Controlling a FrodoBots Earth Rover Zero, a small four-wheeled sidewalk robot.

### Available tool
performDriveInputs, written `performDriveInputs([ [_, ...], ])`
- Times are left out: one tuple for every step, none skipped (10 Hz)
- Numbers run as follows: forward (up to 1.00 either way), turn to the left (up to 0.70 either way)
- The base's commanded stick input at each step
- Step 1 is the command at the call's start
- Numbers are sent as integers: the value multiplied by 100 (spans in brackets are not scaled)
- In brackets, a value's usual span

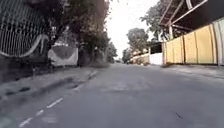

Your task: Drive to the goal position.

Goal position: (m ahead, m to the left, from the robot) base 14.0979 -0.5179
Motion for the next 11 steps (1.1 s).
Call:
performDriveInputs([
  [100, 0],
  [100, 0],
  [100, 0],
  [100, 0],
  [100, 0],
  [100, 0],
  [100, 0],
  [100, 0],
  [100, 0],
  [100, 0],
  [100, 0],
])
